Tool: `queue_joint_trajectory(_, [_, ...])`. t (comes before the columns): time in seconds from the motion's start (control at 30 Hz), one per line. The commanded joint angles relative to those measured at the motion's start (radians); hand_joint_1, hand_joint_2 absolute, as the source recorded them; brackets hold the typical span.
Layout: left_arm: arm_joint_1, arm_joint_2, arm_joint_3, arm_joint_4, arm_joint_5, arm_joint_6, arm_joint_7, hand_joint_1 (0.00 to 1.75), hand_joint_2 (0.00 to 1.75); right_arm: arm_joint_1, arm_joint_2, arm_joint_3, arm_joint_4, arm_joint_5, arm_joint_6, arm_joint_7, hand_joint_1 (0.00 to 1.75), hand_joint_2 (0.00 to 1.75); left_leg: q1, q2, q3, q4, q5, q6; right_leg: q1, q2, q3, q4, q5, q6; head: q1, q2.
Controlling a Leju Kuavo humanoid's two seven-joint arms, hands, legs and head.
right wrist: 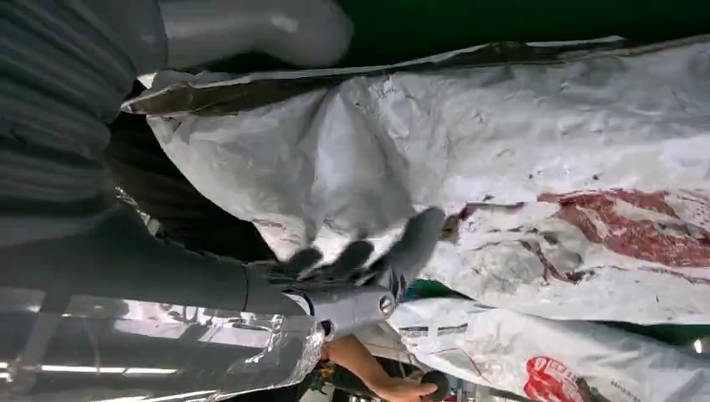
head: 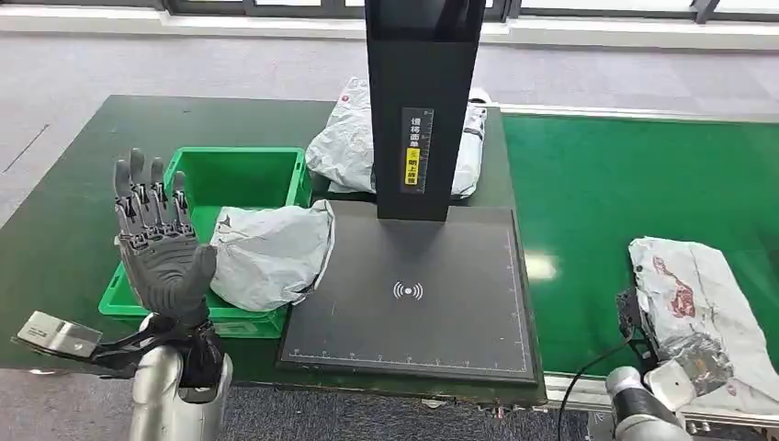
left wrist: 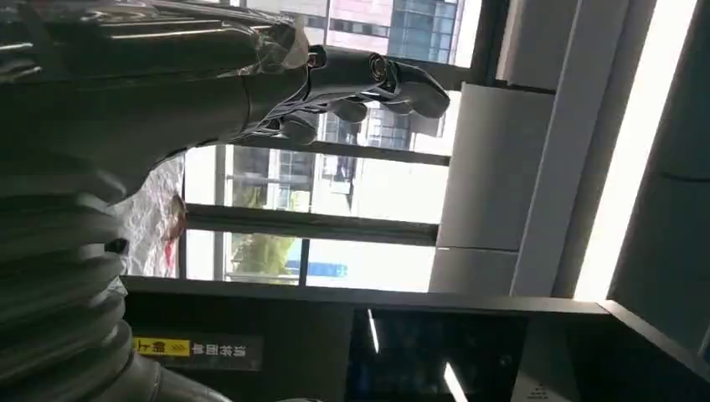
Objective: Moved the parcel from conveyor to table for the left to box.
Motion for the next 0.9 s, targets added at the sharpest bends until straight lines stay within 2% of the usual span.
queue_joint_trajectory(0.03, [0.084, -0.060, -0.009, 0.069, -0.008, -0.003, 0.002, 0.00, 1.75, -0.022, -0.016, 0.052, 0.060, 0.046, -0.002, -0.004, 1.75, 1.75, -0.001, 0.003, 0.004, -0.002, -0.001, 0.002, 0.000, 0.002, 0.003, -0.002, 0.000, -0.002, 0.000, 0.000])
queue_joint_trajectory(0.13, [0.080, -0.060, -0.007, 0.076, -0.014, -0.001, 0.002, 0.00, 1.75, -0.019, -0.012, 0.049, 0.051, 0.043, -0.017, -0.024, 1.75, 1.75, 0.000, 0.003, 0.005, -0.002, -0.001, 0.003, 0.001, 0.002, 0.004, -0.003, 0.000, -0.003, 0.000, 0.000])
queue_joint_trajectory(0.2, [0.082, -0.060, -0.007, 0.074, -0.015, 0.008, 0.002, 0.00, 1.75, -0.023, 0.002, 0.038, 0.036, 0.011, -0.050, -0.104, 1.75, 1.75, -0.001, 0.004, 0.005, -0.002, -0.001, 0.002, 0.000, 0.002, 0.004, -0.003, 0.000, -0.003, 0.000, 0.000])
queue_joint_trajectory(0.3, [0.082, -0.060, -0.007, 0.074, -0.015, 0.008, 0.002, 0.00, 1.75, -0.023, 0.002, 0.038, 0.036, 0.011, -0.050, -0.104, 1.75, 1.75, -0.001, 0.003, 0.003, -0.001, -0.001, 0.002, 0.000, 0.002, 0.002, -0.001, 0.000, -0.002, 0.000, 0.000])
queue_joint_trajectory(0.33, [0.085, -0.060, -0.005, 0.072, -0.015, 0.008, 0.002, 0.00, 1.75, -0.029, 0.017, 0.036, 0.026, -0.005, -0.063, -0.145, 1.75, 1.75, 0.000, 0.005, 0.005, -0.002, -0.002, 0.003, 0.001, 0.003, 0.004, -0.003, 0.000, -0.003, 0.000, 0.000])
queue_joint_trajectory(0.4, [0.092, -0.060, -0.002, 0.066, -0.016, 0.010, 0.002, 0.00, 1.75, -0.040, 0.054, 0.050, -0.012, -0.060, -0.095, -0.337, 1.75, 1.75, -0.001, 0.005, 0.005, -0.002, -0.001, 0.003, 0.000, 0.004, 0.004, -0.003, 0.000, -0.003, 0.000, 0.000])
queue_joint_trajectory(0.43, [0.093, -0.060, -0.001, 0.064, -0.016, 0.010, 0.002, 0.00, 1.75, -0.040, 0.062, 0.056, -0.020, -0.067, -0.098, -0.366, 1.75, 1.75, -0.001, 0.005, 0.004, -0.002, -0.001, 0.002, 0.000, 0.004, 0.002, -0.001, 0.000, -0.002, 0.000, 0.000])
queue_joint_trajectory(0.53, [0.095, -0.060, 0.001, 0.062, -0.016, 0.007, 0.002, 0.00, 1.75, -0.048, 0.083, 0.066, -0.031, -0.056, -0.097, -0.347, 1.75, 1.75, -0.001, 0.008, 0.003, -0.002, -0.002, 0.002, 0.000, 0.006, 0.001, -0.001, 0.001, -0.002, 0.000, 0.000])
queue_joint_trajectory(0.57, [0.093, -0.060, 0.001, 0.070, -0.024, 0.005, 0.002, 0.00, 1.75, -0.036, 0.132, 0.097, -0.120, -0.144, -0.098, -0.604, 1.75, 1.75, -0.001, 0.011, 0.006, -0.003, -0.002, 0.003, 0.000, 0.009, 0.002, -0.003, 0.001, -0.004, 0.000, 0.000])
queue_joint_trajectory(0.6, [0.092, -0.060, 0.001, 0.072, -0.029, 0.002, 0.002, 0.00, 1.75, -0.030, 0.173, 0.118, -0.177, -0.169, -0.098, -0.672, 1.75, 1.75, -0.001, 0.008, 0.004, -0.002, -0.001, 0.002, 0.000, 0.007, 0.002, -0.002, 0.001, -0.003, 0.000, 0.000])
queue_joint_trajectory(0.67, [0.097, -0.060, -0.003, 0.064, -0.029, 0.003, 0.002, 0.00, 1.75, 0.007, 0.249, 0.190, -0.319, -0.213, -0.080, -0.723, 1.75, 1.75, -0.001, 0.009, 0.004, -0.002, -0.001, 0.002, 0.001, 0.007, 0.001, -0.002, 0.001, -0.003, 0.000, 0.000])
queue_joint_trajectory(0.73, [0.097, -0.060, -0.003, 0.064, -0.029, 0.003, 0.002, 0.00, 1.75, 0.007, 0.249, 0.190, -0.319, -0.213, -0.080, -0.723, 1.75, 1.75, -0.001, 0.011, 0.004, -0.003, -0.002, 0.003, 0.000, 0.009, 0.001, -0.002, 0.001, -0.004, 0.000, 0.000])
queue_joint_trajectory(0.8, [0.091, -0.060, 0.003, 0.068, -0.042, 0.004, 0.002, 0.00, 1.75, 0.072, 0.307, 0.295, -0.489, -0.263, -0.011, -0.782, 1.75, 1.75, 0.000, 0.011, 0.007, -0.004, -0.002, 0.003, 0.001, 0.009, 0.003, -0.003, 0.001, -0.004, 0.000, 0.000])
queue_joint_trajectory(0.83, [0.091, -0.060, 0.003, 0.068, -0.042, 0.004, 0.002, 0.00, 1.75, 0.072, 0.307, 0.295, -0.489, -0.263, -0.011, -0.782, 1.75, 1.75, 0.000, 0.008, 0.006, -0.003, -0.001, 0.002, 0.001, 0.008, 0.002, -0.002, 0.000, -0.003, 0.000, 0.000])
queue_joint_trajectory(0.87, [0.089, -0.060, 0.008, 0.064, -0.085, 0.067, 0.002, 0.00, 1.75, 0.153, 0.327, 0.437, -0.658, -0.301, 0.058, -0.741, 1.75, 1.75, 0.000, 0.010, 0.008, -0.004, -0.002, 0.003, 0.001, 0.008, 0.003, -0.003, 0.000, -0.005, 0.000, 0.000])
queue_joint_trajectory(0.9, [0.090, -0.060, 0.005, 0.065, -0.094, 0.082, 0.002, 0.00, 1.75, 0.169, 0.331, 0.473, -0.690, -0.305, 0.062, -0.737, 1.75, 1.75, -0.001, 0.006, 0.005, -0.003, -0.001, 0.002, 0.000, 0.005, 0.001, -0.001, -0.001, -0.003, 0.000, 0.000])
